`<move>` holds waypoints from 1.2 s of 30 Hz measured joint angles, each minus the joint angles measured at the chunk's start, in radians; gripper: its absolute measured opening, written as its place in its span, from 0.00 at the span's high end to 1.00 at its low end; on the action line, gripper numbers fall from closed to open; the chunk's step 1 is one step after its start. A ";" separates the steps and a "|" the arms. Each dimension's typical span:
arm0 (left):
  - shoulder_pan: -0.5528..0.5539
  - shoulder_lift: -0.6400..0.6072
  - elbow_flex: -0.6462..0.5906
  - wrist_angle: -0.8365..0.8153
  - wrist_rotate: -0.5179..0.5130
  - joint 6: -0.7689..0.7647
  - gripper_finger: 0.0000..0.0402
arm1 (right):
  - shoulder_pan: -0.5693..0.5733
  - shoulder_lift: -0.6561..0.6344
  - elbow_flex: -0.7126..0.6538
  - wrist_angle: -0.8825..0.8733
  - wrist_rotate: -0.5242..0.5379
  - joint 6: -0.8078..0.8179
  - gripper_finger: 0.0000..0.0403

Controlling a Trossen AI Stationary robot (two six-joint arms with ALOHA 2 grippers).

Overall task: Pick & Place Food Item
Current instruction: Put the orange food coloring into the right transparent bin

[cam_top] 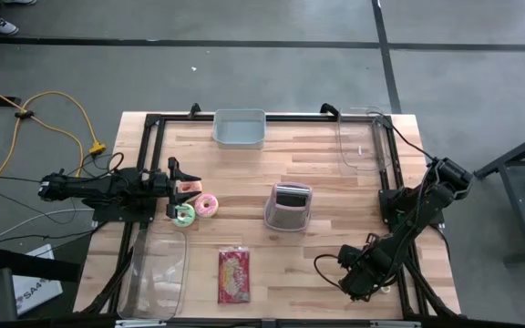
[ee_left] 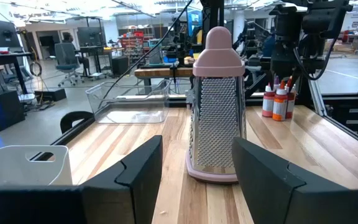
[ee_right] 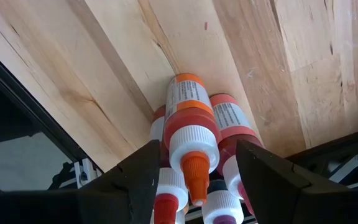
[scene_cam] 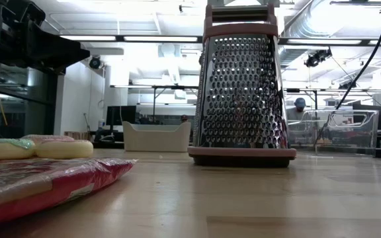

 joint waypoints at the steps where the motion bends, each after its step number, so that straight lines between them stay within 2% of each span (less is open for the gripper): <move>1: 0.000 0.000 0.000 0.000 0.000 0.000 0.53 | 0.000 0.000 -0.003 0.001 -0.001 -0.002 0.50; 15: 0.000 0.000 0.000 0.000 0.000 0.000 0.53 | 0.000 0.000 -0.034 0.018 -0.024 -0.011 0.51; 27: 0.000 0.000 0.000 0.000 0.000 0.000 0.53 | 0.000 0.000 -0.034 0.022 -0.028 -0.014 0.72; 36: 0.000 0.000 0.000 0.000 0.000 0.000 0.53 | 0.000 0.000 -0.034 0.023 -0.028 -0.014 0.72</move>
